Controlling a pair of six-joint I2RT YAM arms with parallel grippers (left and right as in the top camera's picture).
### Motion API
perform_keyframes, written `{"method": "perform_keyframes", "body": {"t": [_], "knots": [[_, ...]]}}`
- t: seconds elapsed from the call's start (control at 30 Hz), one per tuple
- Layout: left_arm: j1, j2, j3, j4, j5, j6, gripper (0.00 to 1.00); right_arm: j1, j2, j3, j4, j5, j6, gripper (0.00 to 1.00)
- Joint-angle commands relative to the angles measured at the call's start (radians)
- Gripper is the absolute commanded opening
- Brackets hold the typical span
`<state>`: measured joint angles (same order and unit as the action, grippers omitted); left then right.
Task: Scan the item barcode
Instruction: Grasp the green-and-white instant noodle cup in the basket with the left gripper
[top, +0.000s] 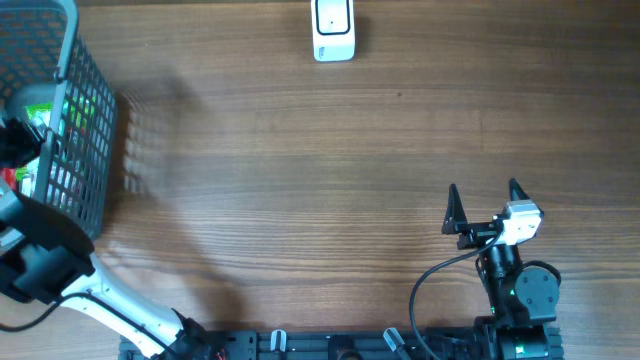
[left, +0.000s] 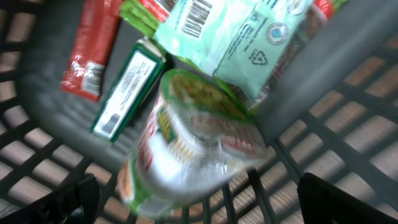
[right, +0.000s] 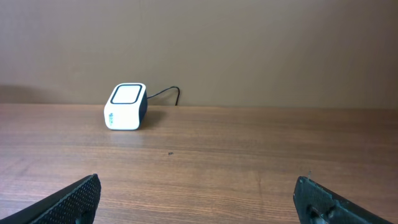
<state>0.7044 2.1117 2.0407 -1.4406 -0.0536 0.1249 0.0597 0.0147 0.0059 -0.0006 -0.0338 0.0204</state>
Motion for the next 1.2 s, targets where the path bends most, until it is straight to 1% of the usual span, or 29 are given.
{"method": "perform_keyframes", "body": {"t": [0.0, 0.2, 0.33, 0.47, 0.57, 0.77, 0.9, 0.93, 1.07, 1.17], "knots": [[0.005, 0.036, -0.051, 0.044, 0.018, 0.071, 1.0, -0.006, -0.007, -0.001, 0.003, -0.013, -0.014, 1.0], [0.006, 0.037, -0.108, 0.112, 0.02, 0.154, 1.0, -0.006, -0.007, -0.001, 0.003, -0.013, -0.014, 1.0], [0.005, 0.037, -0.183, 0.154, 0.021, 0.22, 1.0, -0.006, -0.007, -0.001, 0.003, -0.013, -0.013, 1.0], [0.006, 0.037, -0.225, 0.177, 0.072, 0.311, 1.0, -0.006, -0.007, -0.001, 0.003, -0.013, -0.014, 1.0], [0.006, 0.037, -0.225, 0.196, 0.099, 0.343, 1.0, -0.006, -0.007, -0.001, 0.003, -0.013, -0.014, 1.0], [0.007, 0.037, -0.225, 0.218, 0.089, 0.343, 1.0, -0.006, -0.007, -0.001, 0.003, -0.013, -0.014, 1.0], [0.007, 0.037, -0.21, 0.225, -0.021, 0.338, 1.0, -0.006, -0.007, -0.001, 0.003, -0.013, -0.014, 0.99], [0.007, 0.036, -0.201, 0.225, -0.027, 0.335, 1.0, -0.006, -0.007, -0.001, 0.003, -0.013, -0.014, 1.0], [0.008, 0.031, -0.121, 0.225, -0.031, 0.261, 1.0, -0.006, -0.007, -0.001, 0.003, -0.013, -0.014, 1.0], [0.007, 0.017, -0.014, 0.211, -0.042, 0.189, 1.0, -0.006, -0.007, -0.001, 0.003, -0.013, -0.014, 1.0]]}}
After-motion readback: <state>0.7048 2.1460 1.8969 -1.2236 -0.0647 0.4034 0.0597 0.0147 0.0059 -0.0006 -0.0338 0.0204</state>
